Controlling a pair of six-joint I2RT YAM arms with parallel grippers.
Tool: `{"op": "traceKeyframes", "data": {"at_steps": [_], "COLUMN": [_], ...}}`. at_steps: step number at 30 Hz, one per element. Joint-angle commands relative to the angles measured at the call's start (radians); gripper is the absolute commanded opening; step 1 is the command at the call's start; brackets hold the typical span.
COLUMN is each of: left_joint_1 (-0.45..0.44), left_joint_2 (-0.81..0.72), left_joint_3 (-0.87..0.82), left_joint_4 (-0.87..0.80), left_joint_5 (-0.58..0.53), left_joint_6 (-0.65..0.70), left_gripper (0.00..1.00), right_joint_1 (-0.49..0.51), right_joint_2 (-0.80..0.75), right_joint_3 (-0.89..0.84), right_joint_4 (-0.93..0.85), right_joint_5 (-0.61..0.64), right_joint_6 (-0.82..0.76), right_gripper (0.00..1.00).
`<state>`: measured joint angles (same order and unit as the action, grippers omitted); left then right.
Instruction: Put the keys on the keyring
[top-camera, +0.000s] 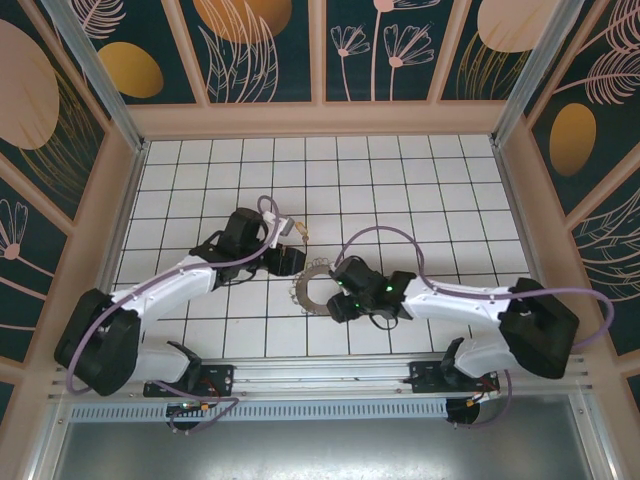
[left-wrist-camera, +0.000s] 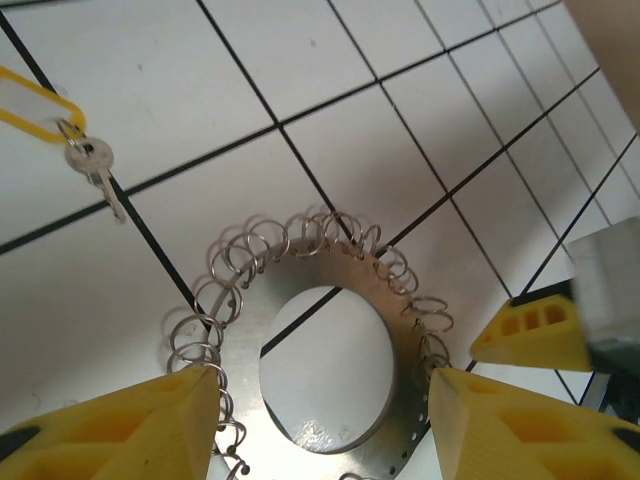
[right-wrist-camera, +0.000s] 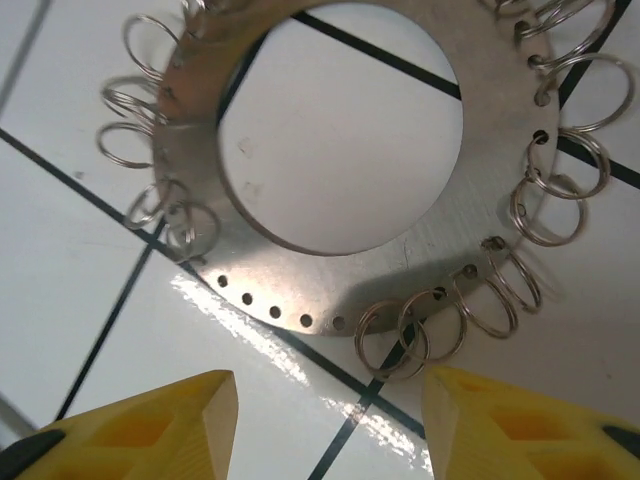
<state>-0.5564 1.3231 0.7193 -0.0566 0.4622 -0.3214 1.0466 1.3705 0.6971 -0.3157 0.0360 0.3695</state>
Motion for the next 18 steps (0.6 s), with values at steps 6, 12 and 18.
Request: {"op": "traceKeyframes", "data": {"at_steps": [6,12,18], "left_joint_1": [0.017,0.018,0.023], "left_joint_2": [-0.052,-0.054,-0.066], "left_joint_3": [-0.019,-0.030,-0.059], "left_joint_4": [0.057,0.079,0.084], "left_joint_5": [0.005,0.028,0.012], "left_joint_6": [-0.007,-0.017,-0.052], "left_gripper": [0.57,0.57,0.57], "right_joint_1": [0.031,0.067,0.115], "right_joint_2": [0.123,0.169,0.169], "right_joint_3": [0.123,0.162,0.190], "right_joint_4": [-0.123,-0.169,-0.138], "right_joint_5": [0.118,0.151,0.116], "right_joint_6": [0.016,0.024,0.008], "right_gripper": [0.47,0.43,0.43]}}
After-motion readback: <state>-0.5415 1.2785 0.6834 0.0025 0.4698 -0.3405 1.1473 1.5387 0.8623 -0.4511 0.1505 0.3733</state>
